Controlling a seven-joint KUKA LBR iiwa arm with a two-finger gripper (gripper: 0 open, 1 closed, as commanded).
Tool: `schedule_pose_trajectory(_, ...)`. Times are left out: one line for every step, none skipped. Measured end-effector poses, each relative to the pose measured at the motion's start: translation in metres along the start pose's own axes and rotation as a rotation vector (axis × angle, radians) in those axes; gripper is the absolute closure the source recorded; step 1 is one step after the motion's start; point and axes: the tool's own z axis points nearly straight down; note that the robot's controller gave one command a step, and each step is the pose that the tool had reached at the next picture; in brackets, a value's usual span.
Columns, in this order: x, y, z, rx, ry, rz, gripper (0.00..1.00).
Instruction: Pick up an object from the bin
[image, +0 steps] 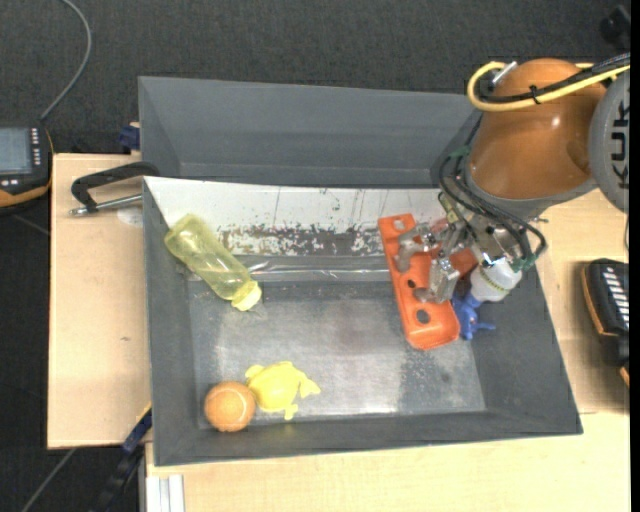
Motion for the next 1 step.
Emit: schedule_pose_trajectory(-0.0009,-0.0022,-0.0622,0.000,0.000,-0.043,1.00)
